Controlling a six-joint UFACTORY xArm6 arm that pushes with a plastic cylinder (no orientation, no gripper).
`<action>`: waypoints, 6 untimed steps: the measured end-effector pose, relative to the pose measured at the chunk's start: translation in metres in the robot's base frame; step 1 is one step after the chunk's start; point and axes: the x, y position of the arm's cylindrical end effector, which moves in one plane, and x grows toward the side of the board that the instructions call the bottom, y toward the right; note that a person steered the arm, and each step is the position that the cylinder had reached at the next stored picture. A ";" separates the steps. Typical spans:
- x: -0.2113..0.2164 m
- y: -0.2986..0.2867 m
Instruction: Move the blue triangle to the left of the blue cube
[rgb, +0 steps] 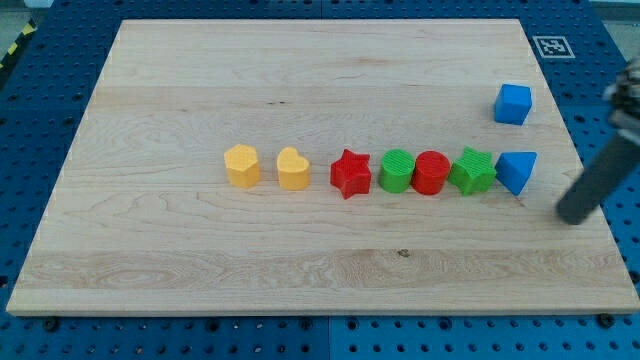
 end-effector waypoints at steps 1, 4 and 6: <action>0.000 -0.036; -0.042 -0.036; -0.034 -0.035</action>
